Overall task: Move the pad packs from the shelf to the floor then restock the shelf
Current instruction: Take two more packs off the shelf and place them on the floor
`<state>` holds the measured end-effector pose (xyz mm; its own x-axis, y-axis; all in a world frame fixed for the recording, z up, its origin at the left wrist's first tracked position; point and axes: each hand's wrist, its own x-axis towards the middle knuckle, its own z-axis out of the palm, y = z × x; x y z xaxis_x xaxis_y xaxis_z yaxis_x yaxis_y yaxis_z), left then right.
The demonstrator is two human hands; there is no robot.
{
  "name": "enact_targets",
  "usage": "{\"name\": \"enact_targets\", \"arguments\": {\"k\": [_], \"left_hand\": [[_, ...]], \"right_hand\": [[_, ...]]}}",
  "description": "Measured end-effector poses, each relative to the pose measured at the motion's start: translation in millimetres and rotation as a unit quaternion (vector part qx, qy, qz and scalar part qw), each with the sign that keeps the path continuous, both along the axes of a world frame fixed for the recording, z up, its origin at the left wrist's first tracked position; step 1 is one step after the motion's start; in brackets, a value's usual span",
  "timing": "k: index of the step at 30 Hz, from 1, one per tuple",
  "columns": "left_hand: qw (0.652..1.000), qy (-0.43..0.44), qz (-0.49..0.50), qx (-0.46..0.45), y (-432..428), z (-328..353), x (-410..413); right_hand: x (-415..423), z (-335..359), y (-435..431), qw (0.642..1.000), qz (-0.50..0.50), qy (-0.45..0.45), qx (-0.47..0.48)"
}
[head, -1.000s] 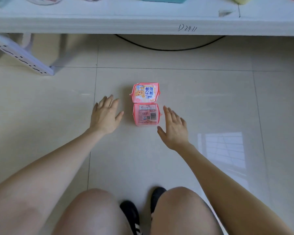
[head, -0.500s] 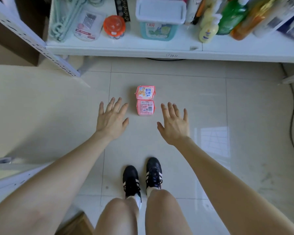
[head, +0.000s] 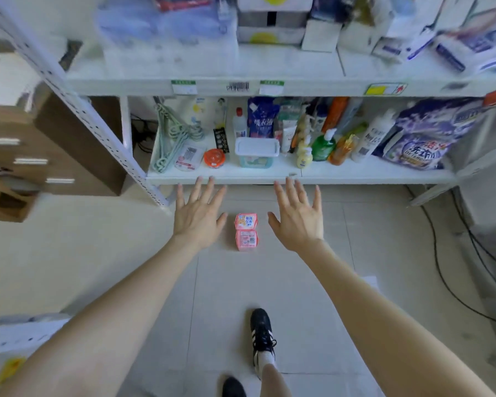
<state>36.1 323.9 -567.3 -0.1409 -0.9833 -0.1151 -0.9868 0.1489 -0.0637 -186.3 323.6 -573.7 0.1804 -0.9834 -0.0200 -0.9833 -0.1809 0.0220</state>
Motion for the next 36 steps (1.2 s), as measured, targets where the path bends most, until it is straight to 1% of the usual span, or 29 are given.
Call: {"name": "enact_targets", "arguments": {"k": [5,10,19,24,30,36], "left_hand": [[0.995,0.001,-0.01,-0.099,12,105,0],[0.981,-0.004,-0.027,-0.19,21,202,-3],[0.943,0.008,-0.044,-0.33,6,342,-19],[0.917,0.013,-0.051,-0.396,-12,400,-33],[0.901,0.015,-0.048,-0.432,-42,451,-54],[0.888,0.005,-0.032,-0.459,-74,482,-66]], "right_hand": [[7,107,12,0.995,0.005,-0.014,-0.094],[11,207,20,0.982,0.009,-0.029,-0.185],[0,352,8,0.952,0.005,-0.01,-0.305],[-17,412,-6,0.932,0.008,-0.033,-0.362],[-47,460,-35,0.92,0.005,-0.028,-0.39],[-67,492,-66,0.914,0.027,-0.036,-0.403]]}}
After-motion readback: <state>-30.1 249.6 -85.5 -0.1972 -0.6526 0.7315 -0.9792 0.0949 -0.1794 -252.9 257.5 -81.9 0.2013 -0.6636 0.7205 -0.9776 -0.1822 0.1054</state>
